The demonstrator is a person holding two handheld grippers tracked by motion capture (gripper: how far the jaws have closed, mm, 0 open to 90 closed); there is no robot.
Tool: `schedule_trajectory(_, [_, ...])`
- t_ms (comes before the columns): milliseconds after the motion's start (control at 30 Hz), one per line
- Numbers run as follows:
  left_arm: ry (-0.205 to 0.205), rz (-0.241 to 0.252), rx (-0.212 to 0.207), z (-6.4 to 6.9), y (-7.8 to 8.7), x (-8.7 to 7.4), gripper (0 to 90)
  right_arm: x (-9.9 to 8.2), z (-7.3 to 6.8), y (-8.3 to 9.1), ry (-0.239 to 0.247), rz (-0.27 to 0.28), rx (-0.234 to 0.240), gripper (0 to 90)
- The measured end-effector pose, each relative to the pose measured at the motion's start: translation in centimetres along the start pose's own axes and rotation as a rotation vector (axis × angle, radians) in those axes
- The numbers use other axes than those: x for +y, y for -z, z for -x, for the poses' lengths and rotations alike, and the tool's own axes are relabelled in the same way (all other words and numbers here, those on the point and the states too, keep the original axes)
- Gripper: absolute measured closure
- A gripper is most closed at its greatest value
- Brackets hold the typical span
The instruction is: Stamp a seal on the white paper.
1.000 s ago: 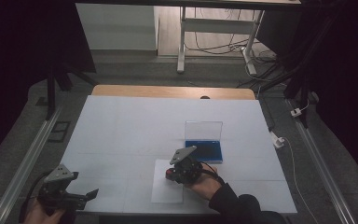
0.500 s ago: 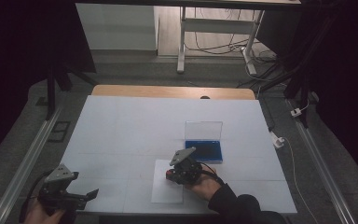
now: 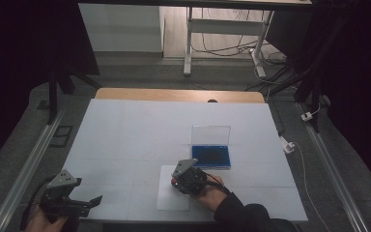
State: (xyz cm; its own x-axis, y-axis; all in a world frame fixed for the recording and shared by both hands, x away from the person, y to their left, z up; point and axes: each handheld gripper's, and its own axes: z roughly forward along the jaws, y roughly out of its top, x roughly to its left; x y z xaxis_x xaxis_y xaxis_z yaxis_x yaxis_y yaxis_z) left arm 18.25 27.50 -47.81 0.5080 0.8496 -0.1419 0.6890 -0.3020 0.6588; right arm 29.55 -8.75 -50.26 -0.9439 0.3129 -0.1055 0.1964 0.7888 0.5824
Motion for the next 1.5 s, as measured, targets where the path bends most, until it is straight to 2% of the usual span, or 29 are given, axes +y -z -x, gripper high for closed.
schedule_trajectory(67, [0.000, 0.001, 0.000, 0.0, 0.0, 0.0, 2.5, 0.0, 0.1, 0.0, -0.013, -0.012, -0.004, 80.3])
schedule_trajectory(167, [0.001, 0.000, -0.001, 0.0, 0.0, 0.0, 2.5, -0.1, 0.5, -0.1, -0.024, 0.004, 0.015, 80.4])
schedule_trajectory(200, [-0.002, 0.000, -0.001, 0.0, 0.0, 0.0, 2.5, -0.2, 0.9, -0.1, -0.056, 0.012, 0.043, 80.4])
schedule_trajectory(267, [0.000, 0.000, -0.001, 0.0, 0.0, 0.0, 2.5, -0.3, 1.1, -0.1, -0.064, 0.018, 0.052, 80.4])
schedule_trajectory(333, [0.000, 0.000, -0.001, 0.0, 0.0, 0.0, 2.5, -0.5, 1.6, -0.2, -0.108, 0.033, 0.089, 80.4])
schedule_trajectory(467, [-0.002, 0.001, -0.002, 0.0, 0.0, 0.0, 2.5, -0.7, 2.1, -0.2, -0.143, 0.046, 0.116, 80.5])
schedule_trajectory(667, [-0.001, 0.001, -0.002, 0.0, 0.0, 0.0, 2.5, -0.9, 2.6, -0.3, -0.171, 0.056, 0.146, 80.4])
schedule_trajectory(733, [-0.003, 0.001, -0.002, 0.0, 0.0, 0.0, 2.5, -0.9, 2.5, -0.3, -0.163, 0.058, 0.142, 80.4])
schedule_trajectory(867, [0.000, 0.001, -0.002, 0.0, 0.0, 0.0, 2.5, -0.6, 1.4, -0.2, -0.075, 0.044, 0.075, 80.3])
schedule_trajectory(933, [-0.002, 0.001, -0.001, 0.0, 0.0, 0.0, 2.5, -0.5, 1.1, -0.1, -0.059, 0.037, 0.059, 80.3])
schedule_trajectory(1500, [0.000, 0.005, -0.004, -0.1, 0.0, 0.0, 2.5, -0.4, 1.4, -0.1, -0.078, 0.035, 0.072, 78.6])
